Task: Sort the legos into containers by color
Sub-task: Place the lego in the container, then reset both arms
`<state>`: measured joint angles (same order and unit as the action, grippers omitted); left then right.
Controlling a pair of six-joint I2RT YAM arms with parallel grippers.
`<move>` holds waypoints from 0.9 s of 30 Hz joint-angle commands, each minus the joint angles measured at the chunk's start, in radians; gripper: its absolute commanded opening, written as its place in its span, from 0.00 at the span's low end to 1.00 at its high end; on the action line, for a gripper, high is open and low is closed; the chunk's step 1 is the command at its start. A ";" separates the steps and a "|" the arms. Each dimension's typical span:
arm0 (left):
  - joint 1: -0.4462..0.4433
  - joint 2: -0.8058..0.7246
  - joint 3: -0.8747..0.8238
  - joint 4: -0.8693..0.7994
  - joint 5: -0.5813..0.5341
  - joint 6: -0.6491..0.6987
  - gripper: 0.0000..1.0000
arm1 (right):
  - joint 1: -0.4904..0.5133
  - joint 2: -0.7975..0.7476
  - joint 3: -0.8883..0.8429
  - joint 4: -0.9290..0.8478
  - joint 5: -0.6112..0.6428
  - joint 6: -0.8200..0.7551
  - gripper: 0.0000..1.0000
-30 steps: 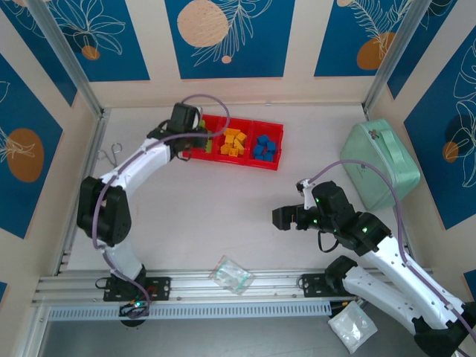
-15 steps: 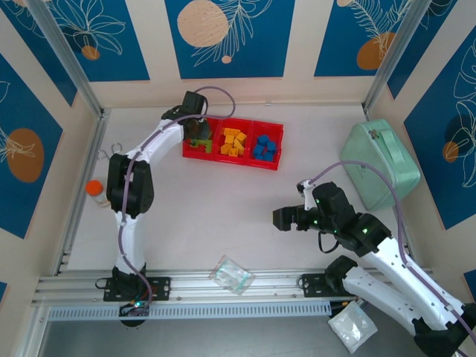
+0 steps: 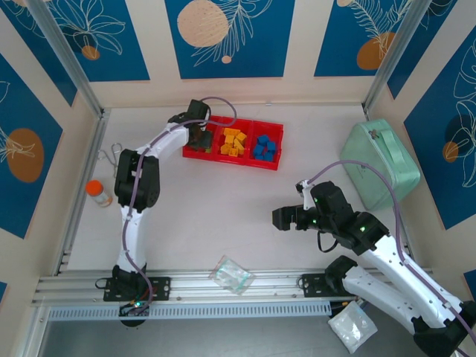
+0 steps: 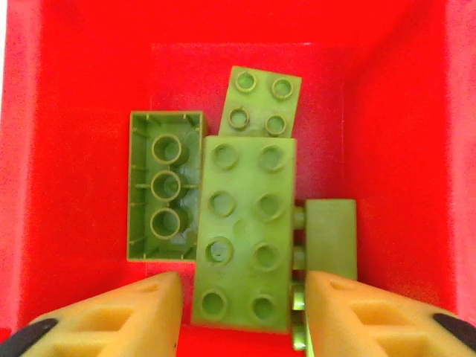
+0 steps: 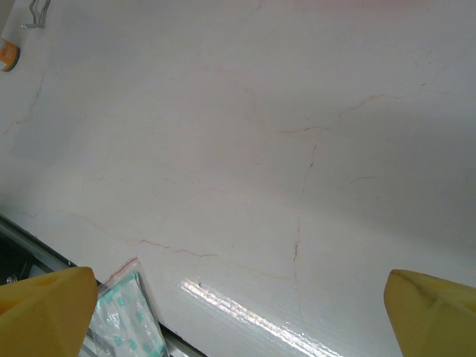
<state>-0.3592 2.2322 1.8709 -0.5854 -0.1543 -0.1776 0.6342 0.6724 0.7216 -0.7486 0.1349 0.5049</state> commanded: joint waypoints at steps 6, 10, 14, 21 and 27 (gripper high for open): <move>0.011 -0.135 -0.031 0.027 -0.012 -0.015 0.70 | -0.014 -0.001 0.012 -0.008 -0.015 0.001 0.99; 0.011 -0.279 -0.151 0.109 0.011 -0.035 0.78 | -0.024 0.002 0.048 0.001 -0.015 0.004 0.99; 0.011 -0.451 -0.315 0.219 0.056 -0.050 0.86 | -0.038 0.013 0.085 0.038 0.011 0.003 0.99; 0.011 -0.794 -0.672 0.374 0.124 -0.010 0.91 | -0.097 0.047 0.127 0.153 0.140 -0.051 0.99; 0.009 -1.122 -1.024 0.452 0.142 -0.027 0.96 | -0.218 0.062 0.087 0.327 0.198 -0.135 0.99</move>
<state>-0.3553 1.2083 0.9634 -0.1986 -0.0414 -0.2043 0.4580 0.7341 0.8196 -0.5442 0.2787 0.4419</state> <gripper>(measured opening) 0.950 0.991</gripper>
